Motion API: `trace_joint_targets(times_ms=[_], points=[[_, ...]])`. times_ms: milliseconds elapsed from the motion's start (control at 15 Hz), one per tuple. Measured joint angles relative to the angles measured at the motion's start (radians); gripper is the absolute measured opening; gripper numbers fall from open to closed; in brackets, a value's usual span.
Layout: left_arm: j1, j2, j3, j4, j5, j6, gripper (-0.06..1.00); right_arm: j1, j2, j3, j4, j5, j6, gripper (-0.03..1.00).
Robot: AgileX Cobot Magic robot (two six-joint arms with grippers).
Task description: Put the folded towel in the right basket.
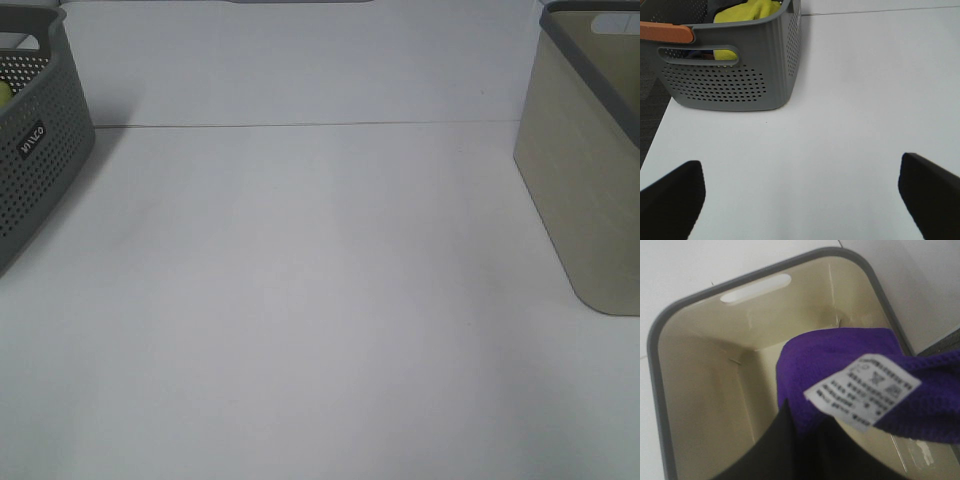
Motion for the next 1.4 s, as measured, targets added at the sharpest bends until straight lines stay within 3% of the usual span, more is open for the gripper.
trace_joint_targets(times_ms=[67,133,200,267,333,400,467,667,1133,1400], points=[[0.0,0.0,0.0,0.0,0.0,0.0,0.99,0.0,0.003,0.03,-0.002,0.001,0.0,0.04],[0.0,0.0,0.0,0.0,0.0,0.0,0.99,0.0,0.007,0.055,-0.002,0.001,0.0,0.17],[0.0,0.0,0.0,0.0,0.0,0.0,0.99,0.0,0.014,0.063,-0.005,0.001,0.0,0.36],[0.0,0.0,0.0,0.0,0.0,0.0,0.99,0.0,0.017,0.064,-0.006,0.001,0.0,0.49],[0.0,0.0,0.0,0.0,0.0,0.0,0.99,0.0,0.024,0.067,-0.011,0.0,0.0,0.7],[0.0,0.0,0.0,0.0,0.0,0.0,0.99,0.0,0.029,0.068,-0.011,0.0,-0.001,0.85],[0.0,0.0,0.0,0.0,0.0,0.0,0.99,0.0,0.03,0.068,0.002,0.001,-0.005,0.93],[0.0,0.0,0.0,0.0,0.0,0.0,0.99,0.006,0.024,0.068,0.086,0.0,-0.101,0.96],[0.0,0.0,0.0,0.0,0.0,0.0,0.99,0.278,-0.08,0.068,-0.073,0.0,-0.067,0.96],[0.0,0.0,0.0,0.0,0.0,0.0,0.99,0.302,-0.32,0.215,-0.025,-0.002,-0.051,0.96]])
